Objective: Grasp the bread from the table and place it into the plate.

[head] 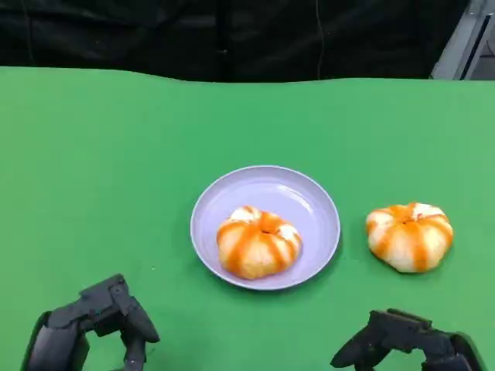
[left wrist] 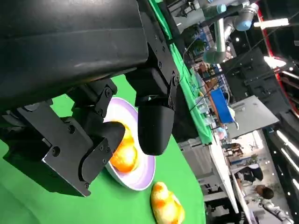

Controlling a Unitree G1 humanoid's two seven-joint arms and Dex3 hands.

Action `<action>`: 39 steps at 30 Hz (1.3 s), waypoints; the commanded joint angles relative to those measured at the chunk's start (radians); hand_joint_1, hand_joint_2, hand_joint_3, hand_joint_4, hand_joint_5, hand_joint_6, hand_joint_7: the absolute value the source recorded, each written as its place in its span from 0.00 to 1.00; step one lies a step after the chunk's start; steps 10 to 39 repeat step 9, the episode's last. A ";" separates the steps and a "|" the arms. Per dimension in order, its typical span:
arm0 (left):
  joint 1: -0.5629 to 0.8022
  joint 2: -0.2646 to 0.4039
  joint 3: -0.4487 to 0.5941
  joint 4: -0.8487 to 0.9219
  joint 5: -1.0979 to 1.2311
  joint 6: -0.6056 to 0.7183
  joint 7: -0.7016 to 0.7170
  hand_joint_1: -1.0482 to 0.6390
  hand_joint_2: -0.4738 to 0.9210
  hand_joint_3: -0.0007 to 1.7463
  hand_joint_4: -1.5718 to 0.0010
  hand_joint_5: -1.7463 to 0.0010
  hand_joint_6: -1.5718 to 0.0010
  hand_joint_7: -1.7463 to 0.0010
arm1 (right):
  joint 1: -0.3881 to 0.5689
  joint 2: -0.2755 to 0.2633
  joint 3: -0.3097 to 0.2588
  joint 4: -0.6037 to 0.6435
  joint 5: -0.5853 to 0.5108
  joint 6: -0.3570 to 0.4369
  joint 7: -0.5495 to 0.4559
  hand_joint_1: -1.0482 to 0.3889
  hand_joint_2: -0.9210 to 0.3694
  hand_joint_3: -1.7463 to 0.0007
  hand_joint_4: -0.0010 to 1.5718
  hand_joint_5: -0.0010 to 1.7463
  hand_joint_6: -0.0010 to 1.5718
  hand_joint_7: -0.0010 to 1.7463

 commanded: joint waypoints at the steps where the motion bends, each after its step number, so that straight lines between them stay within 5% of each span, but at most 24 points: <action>1: 0.001 -0.001 0.012 -0.002 -0.018 0.010 -0.025 0.64 0.59 0.80 0.45 0.00 0.49 0.11 | 0.004 -0.010 -0.011 -0.013 0.005 -0.007 0.000 0.69 0.44 0.29 0.50 0.79 0.53 0.61; 39: -0.001 -0.009 0.022 0.002 -0.012 0.004 -0.038 0.65 0.58 0.82 0.43 0.01 0.48 0.12 | 0.003 -0.009 -0.011 -0.011 0.005 -0.008 -0.001 0.69 0.45 0.28 0.50 0.79 0.53 0.61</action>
